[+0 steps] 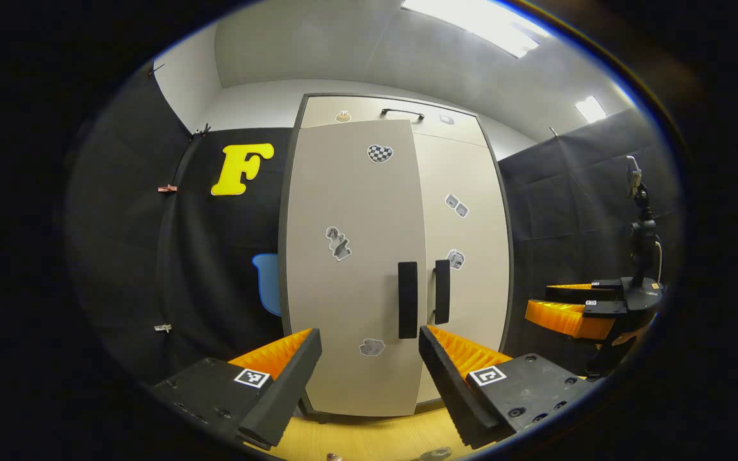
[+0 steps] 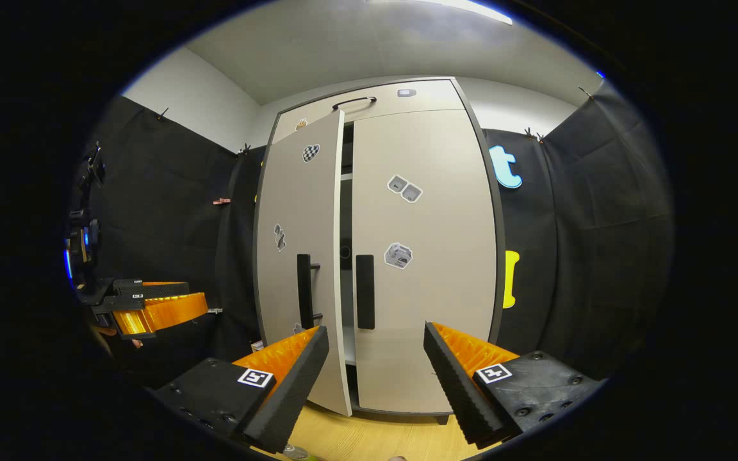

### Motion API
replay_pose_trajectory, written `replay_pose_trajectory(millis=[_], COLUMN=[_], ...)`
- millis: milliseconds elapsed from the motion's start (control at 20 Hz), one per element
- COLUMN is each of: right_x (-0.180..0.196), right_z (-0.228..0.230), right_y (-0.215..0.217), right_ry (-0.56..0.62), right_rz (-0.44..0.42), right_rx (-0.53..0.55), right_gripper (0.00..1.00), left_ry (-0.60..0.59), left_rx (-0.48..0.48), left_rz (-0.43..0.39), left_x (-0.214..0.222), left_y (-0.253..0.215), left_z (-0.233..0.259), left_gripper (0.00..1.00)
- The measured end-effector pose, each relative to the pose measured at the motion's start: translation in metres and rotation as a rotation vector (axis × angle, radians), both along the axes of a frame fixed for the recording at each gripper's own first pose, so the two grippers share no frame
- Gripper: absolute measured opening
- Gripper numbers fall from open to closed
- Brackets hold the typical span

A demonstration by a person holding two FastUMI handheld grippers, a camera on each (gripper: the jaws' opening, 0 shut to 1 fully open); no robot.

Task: Grasp the bottle in the cabinet with the left hand and place it on the coaster, then close the right door with the right hand and the left door with the left hand.

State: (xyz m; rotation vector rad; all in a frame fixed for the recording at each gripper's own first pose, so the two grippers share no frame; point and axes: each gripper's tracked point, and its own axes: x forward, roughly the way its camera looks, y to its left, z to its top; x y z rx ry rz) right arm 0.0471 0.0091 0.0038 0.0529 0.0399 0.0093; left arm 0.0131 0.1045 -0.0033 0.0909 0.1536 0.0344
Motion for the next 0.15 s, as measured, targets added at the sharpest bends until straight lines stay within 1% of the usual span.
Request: replay_pose_trajectory(millis=[150], right_x=[0.0003], right_z=[-0.0031], right_y=[-0.001], right_ry=[0.008], right_rz=[0.0], right_rx=[-0.009], right_gripper=[0.99], left_ry=[-0.004], left_rx=[-0.004], left_rz=[0.003], left_x=[-0.0004], left_y=[0.0009], left_z=[0.0008], left_gripper=[0.97])
